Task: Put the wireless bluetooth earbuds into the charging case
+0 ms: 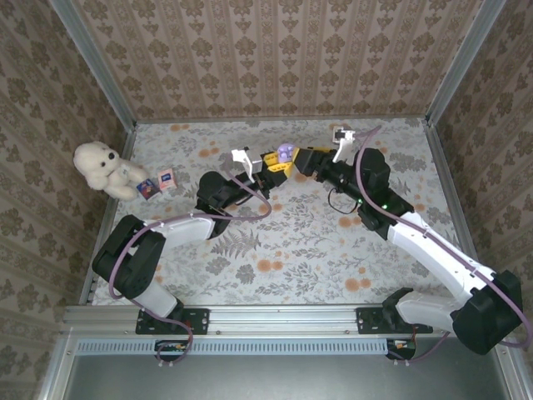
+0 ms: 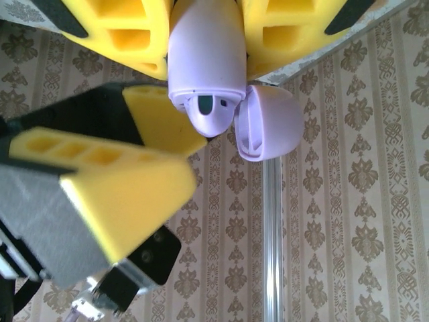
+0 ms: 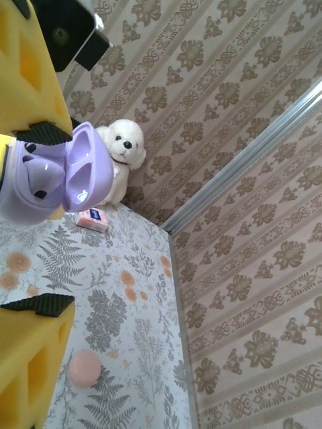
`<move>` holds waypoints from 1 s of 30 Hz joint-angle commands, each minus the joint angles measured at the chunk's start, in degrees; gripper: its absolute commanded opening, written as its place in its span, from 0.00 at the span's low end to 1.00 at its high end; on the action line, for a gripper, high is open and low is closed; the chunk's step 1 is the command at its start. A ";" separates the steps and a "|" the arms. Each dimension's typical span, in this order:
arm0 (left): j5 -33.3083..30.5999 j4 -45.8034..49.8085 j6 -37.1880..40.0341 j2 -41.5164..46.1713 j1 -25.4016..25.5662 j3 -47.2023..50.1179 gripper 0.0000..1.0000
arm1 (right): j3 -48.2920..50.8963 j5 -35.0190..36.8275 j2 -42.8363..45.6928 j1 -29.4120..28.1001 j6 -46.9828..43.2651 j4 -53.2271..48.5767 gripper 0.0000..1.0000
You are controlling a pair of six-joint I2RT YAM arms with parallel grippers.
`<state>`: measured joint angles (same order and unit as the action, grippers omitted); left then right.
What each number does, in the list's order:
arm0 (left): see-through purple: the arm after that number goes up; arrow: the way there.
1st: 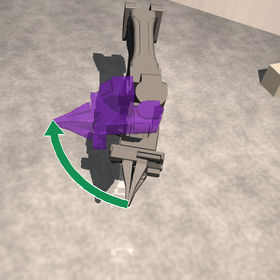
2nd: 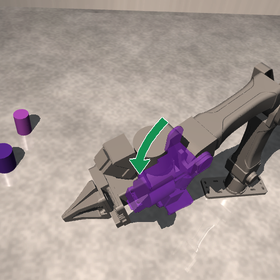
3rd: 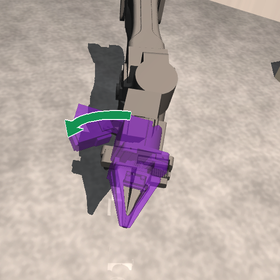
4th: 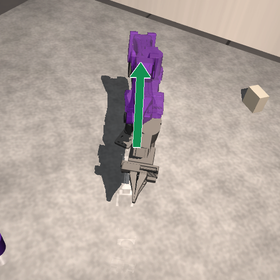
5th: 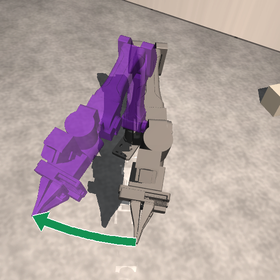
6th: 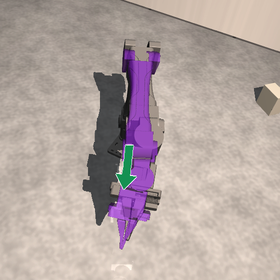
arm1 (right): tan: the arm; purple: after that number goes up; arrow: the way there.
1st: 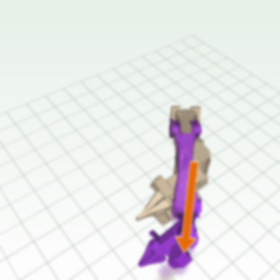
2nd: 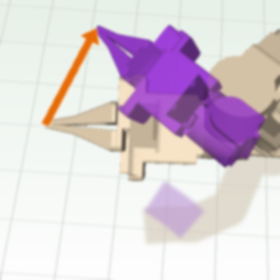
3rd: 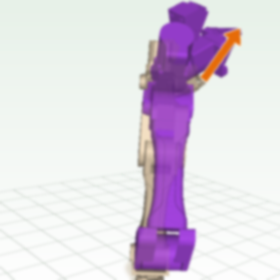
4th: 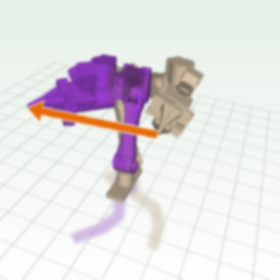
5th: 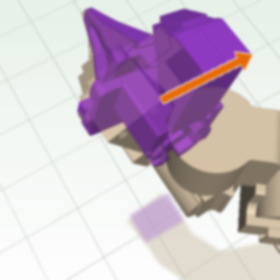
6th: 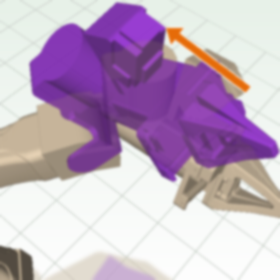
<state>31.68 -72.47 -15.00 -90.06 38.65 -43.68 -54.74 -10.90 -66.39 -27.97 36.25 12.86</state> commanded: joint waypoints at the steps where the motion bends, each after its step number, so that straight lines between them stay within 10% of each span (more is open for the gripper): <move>1: -0.48 -1.91 -0.07 -0.02 0.43 1.45 0.00 | -5.21 0.79 2.79 1.38 -0.33 -5.80 0.66; 17: 3.73 -1.70 -0.44 -1.98 0.39 6.52 0.00 | -38.69 -10.78 -25.99 7.04 -3.70 -43.36 0.58; 30: 2.35 -1.66 -1.60 -4.05 0.37 5.11 0.00 | -35.82 -12.45 -29.85 4.36 -6.72 -49.02 0.46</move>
<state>33.87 -72.47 -15.46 -93.49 38.65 -37.52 -92.77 -22.06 -99.81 -22.74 31.22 -34.04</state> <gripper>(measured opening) 0.210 0.463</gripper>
